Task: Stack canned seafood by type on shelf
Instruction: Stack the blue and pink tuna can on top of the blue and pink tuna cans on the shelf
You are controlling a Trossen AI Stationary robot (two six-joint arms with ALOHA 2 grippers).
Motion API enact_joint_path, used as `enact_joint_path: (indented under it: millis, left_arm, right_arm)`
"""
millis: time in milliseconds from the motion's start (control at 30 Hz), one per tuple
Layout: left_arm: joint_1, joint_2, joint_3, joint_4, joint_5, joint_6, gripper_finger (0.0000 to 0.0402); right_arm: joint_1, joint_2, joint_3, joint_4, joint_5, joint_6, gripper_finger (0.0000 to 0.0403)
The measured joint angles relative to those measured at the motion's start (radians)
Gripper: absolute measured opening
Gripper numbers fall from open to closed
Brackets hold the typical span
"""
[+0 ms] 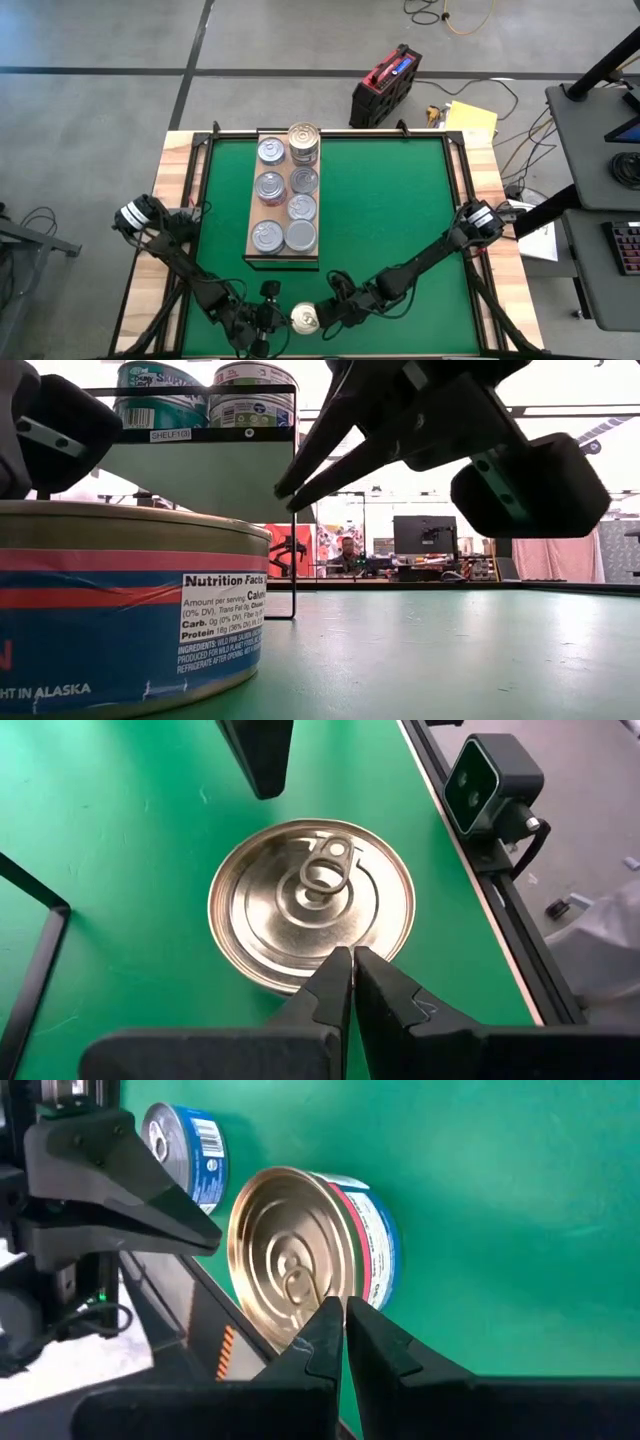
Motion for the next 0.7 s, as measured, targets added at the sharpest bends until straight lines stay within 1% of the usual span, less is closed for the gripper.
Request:
enact_joint_path:
  millis: [200,700]
  left_arm:
    - [0.0,0.0,0.0,0.0,0.0,0.002,0.0]
    - [0.002,0.017,0.0,-0.013,-0.01,-0.068,0.0]
  right_arm:
    - [0.007,0.0,0.0,-0.001,-0.003,0.049,0.0021]
    - [0.007,0.001,0.0,-0.018,-0.003,0.035,0.0112]
